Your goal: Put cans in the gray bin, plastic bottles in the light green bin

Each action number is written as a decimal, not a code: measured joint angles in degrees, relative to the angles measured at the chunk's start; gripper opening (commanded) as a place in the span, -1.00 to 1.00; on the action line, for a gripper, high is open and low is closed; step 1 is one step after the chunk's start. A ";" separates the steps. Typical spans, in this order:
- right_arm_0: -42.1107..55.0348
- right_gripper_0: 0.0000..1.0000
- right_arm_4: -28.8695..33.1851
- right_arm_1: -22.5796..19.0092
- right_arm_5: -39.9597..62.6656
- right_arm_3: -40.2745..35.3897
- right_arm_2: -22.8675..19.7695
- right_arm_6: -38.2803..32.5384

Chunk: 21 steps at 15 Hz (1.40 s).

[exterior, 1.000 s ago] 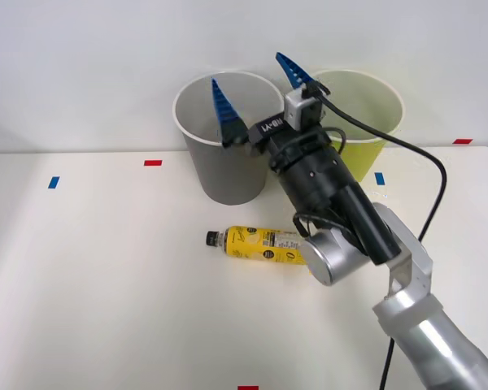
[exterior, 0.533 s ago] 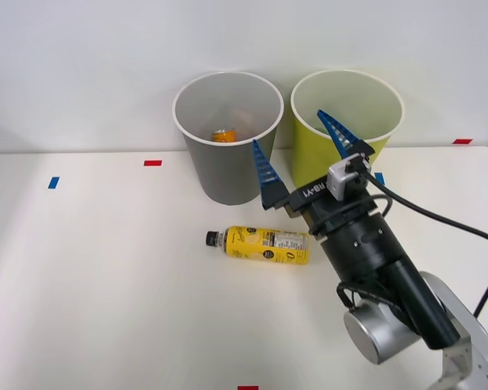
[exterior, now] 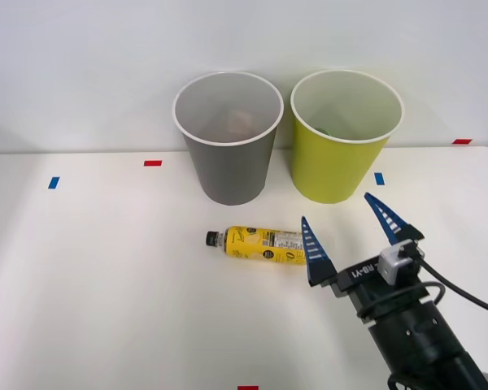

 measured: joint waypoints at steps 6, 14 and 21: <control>11.51 1.00 -0.32 0.54 -2.26 -0.03 -0.64 -0.38; 16.75 1.00 -0.09 0.83 -2.29 -0.03 -1.54 -0.26; 17.24 1.00 7.76 5.51 -2.51 3.09 -4.57 -5.28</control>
